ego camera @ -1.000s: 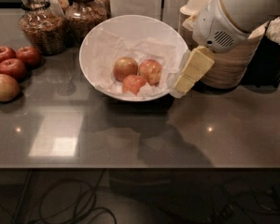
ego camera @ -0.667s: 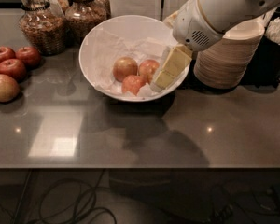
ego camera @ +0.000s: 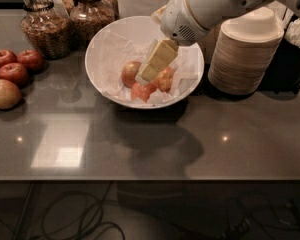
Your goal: Pick apple from white bowl
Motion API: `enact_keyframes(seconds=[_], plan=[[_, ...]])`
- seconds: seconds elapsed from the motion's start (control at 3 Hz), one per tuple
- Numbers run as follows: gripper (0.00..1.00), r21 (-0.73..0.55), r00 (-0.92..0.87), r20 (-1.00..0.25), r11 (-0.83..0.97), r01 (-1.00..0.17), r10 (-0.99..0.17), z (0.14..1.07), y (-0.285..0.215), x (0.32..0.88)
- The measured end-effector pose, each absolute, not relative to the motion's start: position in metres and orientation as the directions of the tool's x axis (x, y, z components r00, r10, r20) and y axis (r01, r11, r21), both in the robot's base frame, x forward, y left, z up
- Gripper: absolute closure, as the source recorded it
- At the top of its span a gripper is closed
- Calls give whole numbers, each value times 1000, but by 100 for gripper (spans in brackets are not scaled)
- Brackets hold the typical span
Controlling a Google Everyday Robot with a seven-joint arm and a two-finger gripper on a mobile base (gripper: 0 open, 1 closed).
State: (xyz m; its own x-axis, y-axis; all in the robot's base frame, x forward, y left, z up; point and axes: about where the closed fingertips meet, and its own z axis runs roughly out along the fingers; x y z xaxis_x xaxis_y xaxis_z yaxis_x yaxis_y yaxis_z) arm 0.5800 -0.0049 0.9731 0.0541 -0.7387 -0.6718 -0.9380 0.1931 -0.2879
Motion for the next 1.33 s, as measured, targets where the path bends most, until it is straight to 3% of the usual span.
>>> enact_keyframes(seconds=[0.33, 1.33], plan=[[11, -290, 65, -686, 191, -938, -724, 971, 12, 595], [17, -250, -9, -658, 229, -941, -753, 924, 26, 630]])
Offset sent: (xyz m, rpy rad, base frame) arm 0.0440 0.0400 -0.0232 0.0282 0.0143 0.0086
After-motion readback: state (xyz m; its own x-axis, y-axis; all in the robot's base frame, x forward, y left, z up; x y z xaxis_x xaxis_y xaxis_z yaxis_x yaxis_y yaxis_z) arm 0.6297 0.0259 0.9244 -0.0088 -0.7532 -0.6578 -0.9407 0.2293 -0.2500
